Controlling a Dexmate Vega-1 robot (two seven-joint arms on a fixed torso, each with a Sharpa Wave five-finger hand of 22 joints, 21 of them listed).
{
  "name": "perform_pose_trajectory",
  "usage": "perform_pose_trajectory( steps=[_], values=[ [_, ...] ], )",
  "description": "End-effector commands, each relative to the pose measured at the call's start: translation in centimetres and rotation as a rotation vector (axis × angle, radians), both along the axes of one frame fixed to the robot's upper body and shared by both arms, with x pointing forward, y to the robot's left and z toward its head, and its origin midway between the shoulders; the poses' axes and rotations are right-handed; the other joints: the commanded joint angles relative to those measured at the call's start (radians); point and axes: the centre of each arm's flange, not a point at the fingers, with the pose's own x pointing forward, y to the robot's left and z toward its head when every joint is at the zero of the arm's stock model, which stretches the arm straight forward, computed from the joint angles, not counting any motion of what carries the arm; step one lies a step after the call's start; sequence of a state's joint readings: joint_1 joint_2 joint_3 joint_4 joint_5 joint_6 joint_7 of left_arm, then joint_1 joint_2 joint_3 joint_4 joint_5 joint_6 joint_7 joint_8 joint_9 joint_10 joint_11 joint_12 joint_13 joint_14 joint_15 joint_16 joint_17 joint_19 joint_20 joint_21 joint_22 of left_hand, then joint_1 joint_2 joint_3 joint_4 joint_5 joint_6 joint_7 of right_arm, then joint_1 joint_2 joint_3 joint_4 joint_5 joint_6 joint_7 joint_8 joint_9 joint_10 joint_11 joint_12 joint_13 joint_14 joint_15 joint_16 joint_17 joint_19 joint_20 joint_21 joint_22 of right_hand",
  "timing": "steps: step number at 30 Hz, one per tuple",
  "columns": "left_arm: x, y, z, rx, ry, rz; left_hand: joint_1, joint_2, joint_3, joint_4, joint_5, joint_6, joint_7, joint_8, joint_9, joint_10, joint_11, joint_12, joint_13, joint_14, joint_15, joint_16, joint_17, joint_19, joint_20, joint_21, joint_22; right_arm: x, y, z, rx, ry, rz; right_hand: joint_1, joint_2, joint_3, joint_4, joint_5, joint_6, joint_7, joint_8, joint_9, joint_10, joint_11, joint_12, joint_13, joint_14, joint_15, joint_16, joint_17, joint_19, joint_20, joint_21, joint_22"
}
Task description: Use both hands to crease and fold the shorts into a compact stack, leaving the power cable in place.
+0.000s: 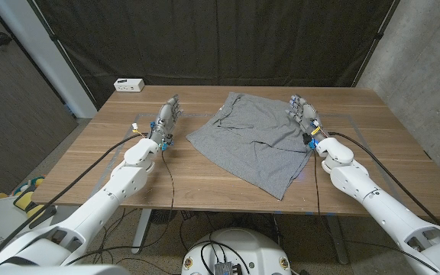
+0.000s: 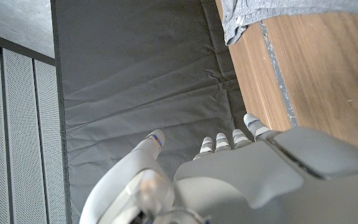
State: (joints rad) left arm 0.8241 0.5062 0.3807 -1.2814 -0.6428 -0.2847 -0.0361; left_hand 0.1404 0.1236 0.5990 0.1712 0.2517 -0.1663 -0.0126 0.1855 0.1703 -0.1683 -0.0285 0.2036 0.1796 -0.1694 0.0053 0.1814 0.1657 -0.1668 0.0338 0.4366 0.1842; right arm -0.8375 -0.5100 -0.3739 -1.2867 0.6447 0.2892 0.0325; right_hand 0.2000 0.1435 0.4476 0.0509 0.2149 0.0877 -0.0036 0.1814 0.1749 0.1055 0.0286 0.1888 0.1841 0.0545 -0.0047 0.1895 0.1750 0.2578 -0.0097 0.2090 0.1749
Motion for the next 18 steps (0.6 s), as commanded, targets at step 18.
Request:
perform_pose_trajectory(
  steps=[18],
  values=[
    [-2.8,0.0,3.4,0.427,-0.129,0.202,0.111,-0.012,0.008,-0.152,-0.055,0.005,-0.036,0.017,0.004,0.034,-0.039,0.018,0.002,-0.029,0.02,0.003,0.001,0.003,0.013,-0.012,-0.003,-5.2,1.1,2.4,-0.383,-0.089,-0.238,0.123,-0.032,0.031,-0.13,-0.019,0.027,-0.019,0.013,0.005,0.037,0.02,0.013,0.005,0.055,0.066,0.014,0.005,-0.018,0.1,-0.006,0.005]
  ],
)
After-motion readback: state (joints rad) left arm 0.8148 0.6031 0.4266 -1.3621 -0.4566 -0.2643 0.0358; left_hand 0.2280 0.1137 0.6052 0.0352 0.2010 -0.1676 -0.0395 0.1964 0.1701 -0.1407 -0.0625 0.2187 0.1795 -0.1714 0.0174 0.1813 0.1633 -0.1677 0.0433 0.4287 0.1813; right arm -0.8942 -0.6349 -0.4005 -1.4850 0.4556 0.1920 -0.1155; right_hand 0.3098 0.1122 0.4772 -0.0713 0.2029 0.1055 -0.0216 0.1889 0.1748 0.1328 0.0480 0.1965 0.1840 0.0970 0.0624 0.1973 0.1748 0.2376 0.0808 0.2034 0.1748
